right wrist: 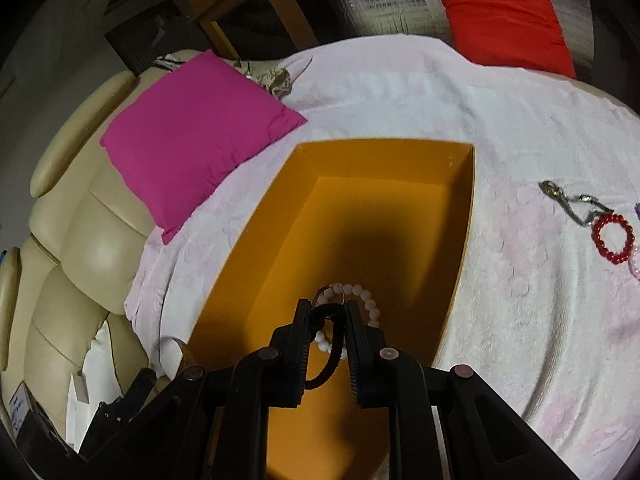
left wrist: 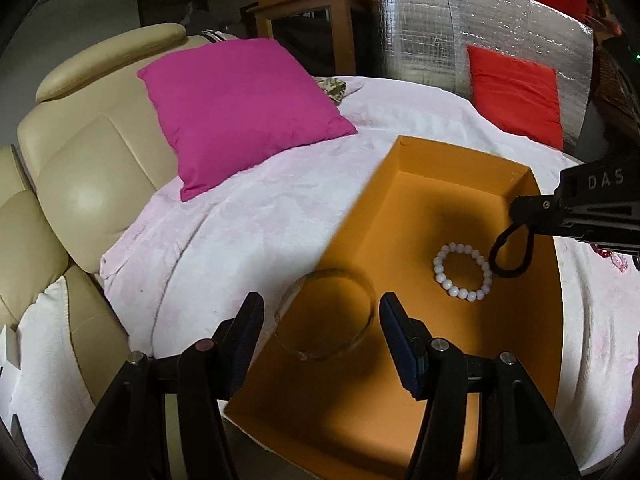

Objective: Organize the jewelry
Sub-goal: 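Carry bangle and hair tie into the orange box and open both grippers, then move both tools back over the remaining jewelry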

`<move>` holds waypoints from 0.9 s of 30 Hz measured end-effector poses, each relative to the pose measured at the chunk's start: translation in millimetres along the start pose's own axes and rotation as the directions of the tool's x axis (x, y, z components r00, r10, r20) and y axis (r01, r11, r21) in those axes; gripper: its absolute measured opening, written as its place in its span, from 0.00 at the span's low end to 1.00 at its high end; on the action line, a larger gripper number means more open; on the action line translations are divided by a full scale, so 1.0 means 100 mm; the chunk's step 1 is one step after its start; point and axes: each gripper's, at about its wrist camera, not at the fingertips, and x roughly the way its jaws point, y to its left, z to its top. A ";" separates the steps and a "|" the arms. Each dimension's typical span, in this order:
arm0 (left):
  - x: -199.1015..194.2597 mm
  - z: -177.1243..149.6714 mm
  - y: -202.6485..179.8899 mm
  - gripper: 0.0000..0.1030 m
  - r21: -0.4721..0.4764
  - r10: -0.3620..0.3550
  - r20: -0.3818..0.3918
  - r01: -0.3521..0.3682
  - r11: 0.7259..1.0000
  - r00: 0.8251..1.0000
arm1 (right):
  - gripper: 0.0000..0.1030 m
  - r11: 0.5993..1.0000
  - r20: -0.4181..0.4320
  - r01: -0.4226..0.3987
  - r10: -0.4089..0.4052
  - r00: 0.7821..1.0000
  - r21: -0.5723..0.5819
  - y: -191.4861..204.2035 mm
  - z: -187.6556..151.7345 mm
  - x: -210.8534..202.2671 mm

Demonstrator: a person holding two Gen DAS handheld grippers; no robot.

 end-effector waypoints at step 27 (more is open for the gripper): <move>-1.59 0.45 -1.34 0.68 0.237 -0.136 0.278 0.069 0.969 0.951 | 0.47 0.962 0.283 0.070 -0.147 0.948 0.265 -2.37 -0.16 -2.01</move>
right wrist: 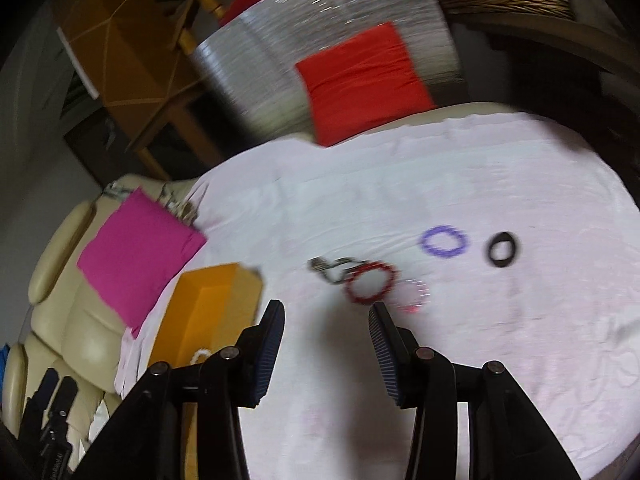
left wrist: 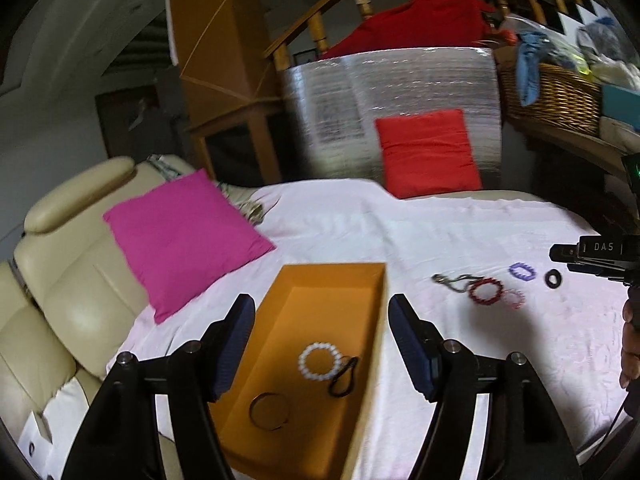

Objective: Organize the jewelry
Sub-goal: 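Move both tools back over the remaining jewelry, then grasp the red bead bracelet with the left gripper while the right gripper grasps a black ring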

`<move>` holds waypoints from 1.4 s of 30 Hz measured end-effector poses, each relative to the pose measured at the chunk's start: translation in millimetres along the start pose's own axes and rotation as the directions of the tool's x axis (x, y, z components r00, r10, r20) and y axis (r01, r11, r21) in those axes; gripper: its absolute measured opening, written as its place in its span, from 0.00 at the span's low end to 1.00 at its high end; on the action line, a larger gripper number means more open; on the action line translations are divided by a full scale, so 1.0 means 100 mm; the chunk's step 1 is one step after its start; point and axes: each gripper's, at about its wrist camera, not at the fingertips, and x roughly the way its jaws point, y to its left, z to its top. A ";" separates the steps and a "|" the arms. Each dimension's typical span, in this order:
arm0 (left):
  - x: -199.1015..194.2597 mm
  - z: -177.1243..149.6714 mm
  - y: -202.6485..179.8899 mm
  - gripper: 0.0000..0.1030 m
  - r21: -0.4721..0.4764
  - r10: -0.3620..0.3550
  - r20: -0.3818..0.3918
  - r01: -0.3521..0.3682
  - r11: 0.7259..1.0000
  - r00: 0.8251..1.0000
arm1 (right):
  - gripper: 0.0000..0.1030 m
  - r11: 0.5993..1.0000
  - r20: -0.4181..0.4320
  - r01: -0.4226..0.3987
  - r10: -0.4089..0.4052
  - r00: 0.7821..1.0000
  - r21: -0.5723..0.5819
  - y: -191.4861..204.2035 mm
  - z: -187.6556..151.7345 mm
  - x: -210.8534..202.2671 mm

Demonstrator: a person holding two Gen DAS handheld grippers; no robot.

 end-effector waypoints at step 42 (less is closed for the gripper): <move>2.07 -0.33 -1.62 0.68 -0.085 -0.377 -0.354 0.372 0.924 0.856 | 0.47 0.942 -0.056 0.062 -0.046 0.997 0.330 -2.00 0.38 0.73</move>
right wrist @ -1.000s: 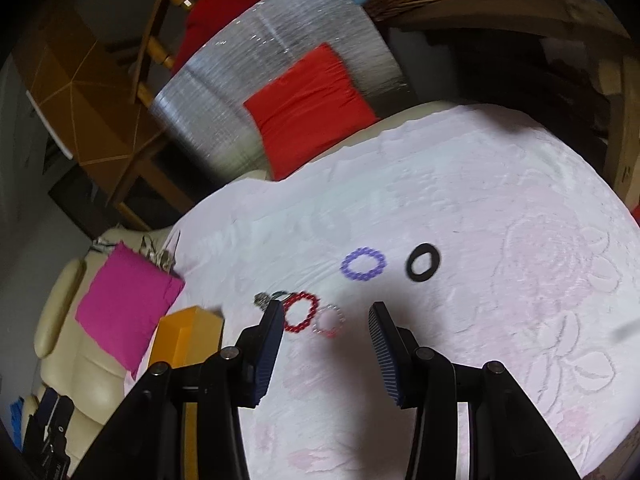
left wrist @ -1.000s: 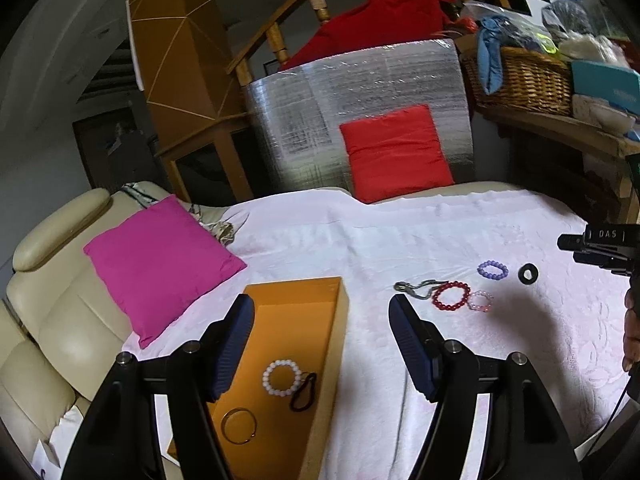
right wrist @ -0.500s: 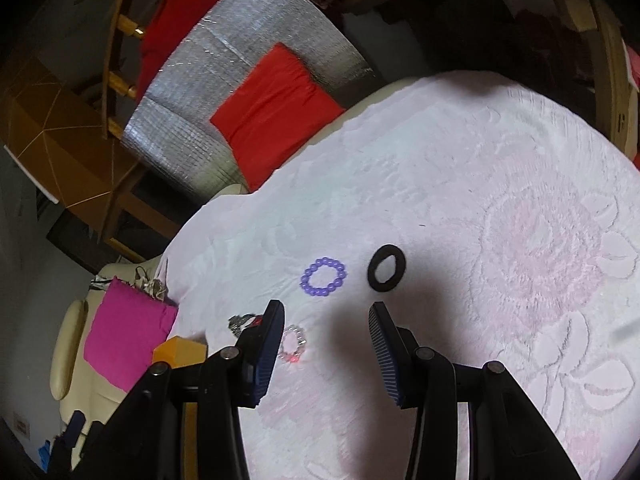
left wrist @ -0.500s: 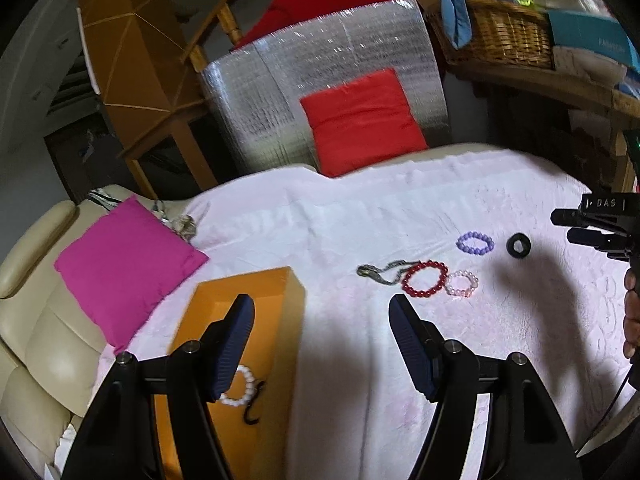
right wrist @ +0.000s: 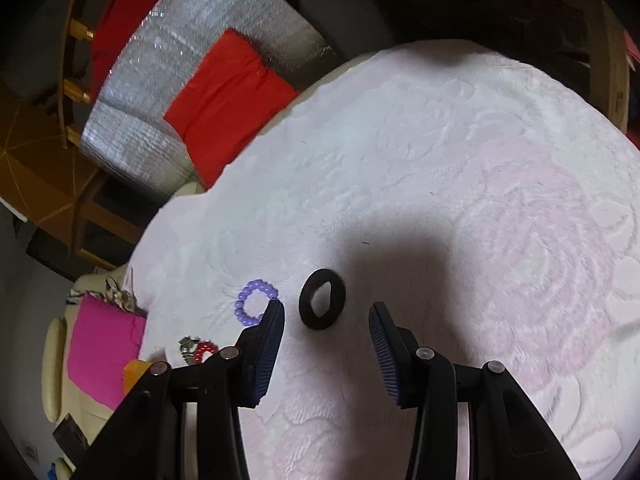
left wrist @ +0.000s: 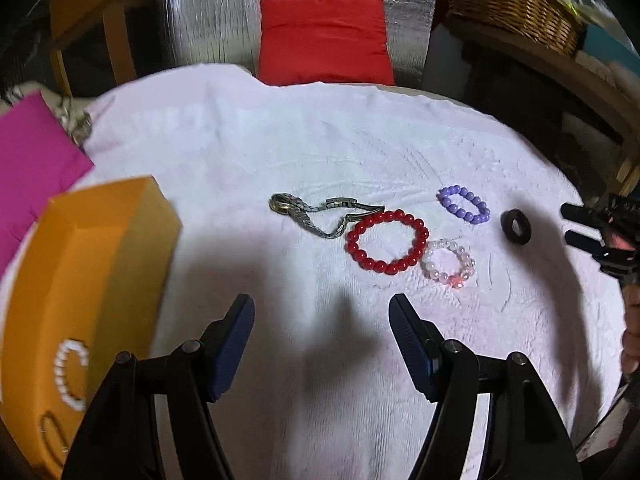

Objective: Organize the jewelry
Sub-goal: 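Grasp the red bead bracelet with the left gripper while the right gripper grasps a black ring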

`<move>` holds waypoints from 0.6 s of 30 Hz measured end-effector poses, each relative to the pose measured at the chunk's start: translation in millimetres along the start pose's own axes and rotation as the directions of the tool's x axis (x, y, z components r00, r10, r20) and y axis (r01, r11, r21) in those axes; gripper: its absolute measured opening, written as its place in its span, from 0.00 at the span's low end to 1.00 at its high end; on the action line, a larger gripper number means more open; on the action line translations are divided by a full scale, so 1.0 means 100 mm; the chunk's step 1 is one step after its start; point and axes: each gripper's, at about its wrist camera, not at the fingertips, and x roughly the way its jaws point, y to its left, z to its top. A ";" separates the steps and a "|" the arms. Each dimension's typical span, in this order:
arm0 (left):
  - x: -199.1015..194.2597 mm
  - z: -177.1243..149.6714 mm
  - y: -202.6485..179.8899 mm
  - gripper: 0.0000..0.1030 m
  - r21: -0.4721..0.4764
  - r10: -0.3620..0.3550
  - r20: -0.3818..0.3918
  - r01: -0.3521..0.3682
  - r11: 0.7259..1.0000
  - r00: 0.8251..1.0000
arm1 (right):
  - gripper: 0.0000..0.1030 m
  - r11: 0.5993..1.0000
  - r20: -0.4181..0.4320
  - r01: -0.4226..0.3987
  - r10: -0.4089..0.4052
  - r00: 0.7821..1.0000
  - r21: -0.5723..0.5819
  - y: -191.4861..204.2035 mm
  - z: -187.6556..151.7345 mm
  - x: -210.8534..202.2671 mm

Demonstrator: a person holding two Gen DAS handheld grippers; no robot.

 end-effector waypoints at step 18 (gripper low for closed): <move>0.61 0.27 0.09 0.60 -0.164 -0.192 -0.020 0.186 0.969 0.981 | 0.37 0.962 0.045 0.195 -0.190 0.981 -0.193 0.23 -0.03 0.53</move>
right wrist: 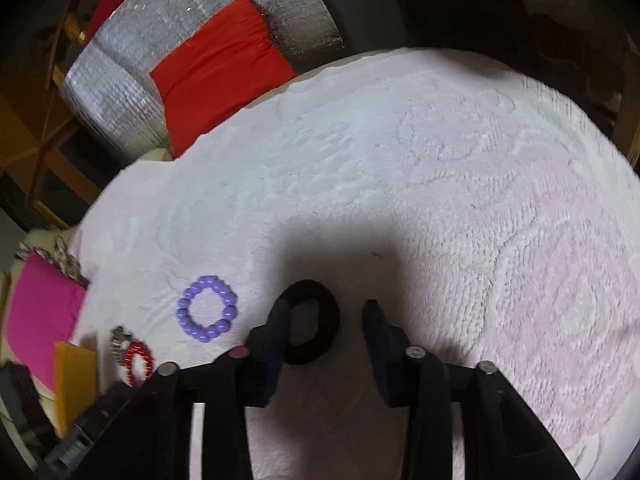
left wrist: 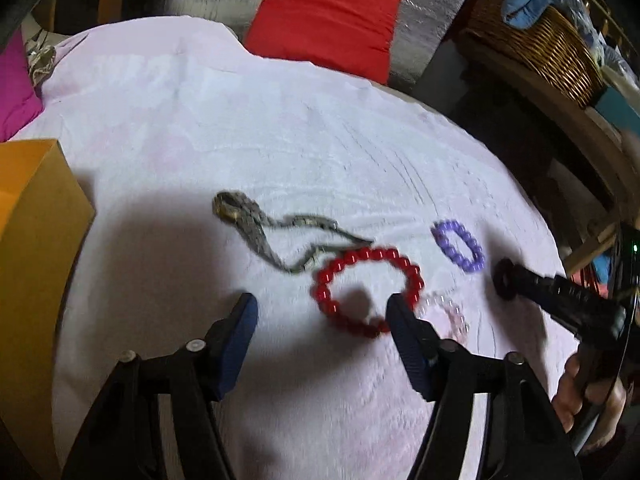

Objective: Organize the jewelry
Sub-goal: 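Grasp the red bead bracelet with the left gripper while the right gripper grasps a black ring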

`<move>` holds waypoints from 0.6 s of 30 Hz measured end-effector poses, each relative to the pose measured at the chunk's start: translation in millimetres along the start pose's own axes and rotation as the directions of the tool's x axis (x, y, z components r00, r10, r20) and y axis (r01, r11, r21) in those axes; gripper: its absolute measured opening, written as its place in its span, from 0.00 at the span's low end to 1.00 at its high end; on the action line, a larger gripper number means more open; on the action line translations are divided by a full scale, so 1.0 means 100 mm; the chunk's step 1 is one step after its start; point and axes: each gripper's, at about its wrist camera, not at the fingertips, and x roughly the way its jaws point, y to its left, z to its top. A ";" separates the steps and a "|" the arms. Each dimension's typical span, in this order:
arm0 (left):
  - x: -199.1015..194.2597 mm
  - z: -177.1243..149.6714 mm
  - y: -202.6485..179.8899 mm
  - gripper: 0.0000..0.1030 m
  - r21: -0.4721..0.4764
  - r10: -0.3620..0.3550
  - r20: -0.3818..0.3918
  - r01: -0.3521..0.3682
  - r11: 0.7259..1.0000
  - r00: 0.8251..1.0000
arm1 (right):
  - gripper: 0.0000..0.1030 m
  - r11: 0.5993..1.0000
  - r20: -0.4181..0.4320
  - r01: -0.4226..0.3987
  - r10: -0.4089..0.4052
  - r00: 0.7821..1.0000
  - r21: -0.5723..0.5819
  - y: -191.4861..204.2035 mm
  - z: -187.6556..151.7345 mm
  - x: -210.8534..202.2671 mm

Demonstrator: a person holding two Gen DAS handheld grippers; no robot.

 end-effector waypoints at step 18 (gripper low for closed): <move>-0.09 -0.08 -0.09 0.09 0.074 0.004 -0.004 -0.004 0.997 1.000 | 0.11 1.000 -0.001 -0.020 0.020 1.000 0.004 -0.07 -0.03 -0.13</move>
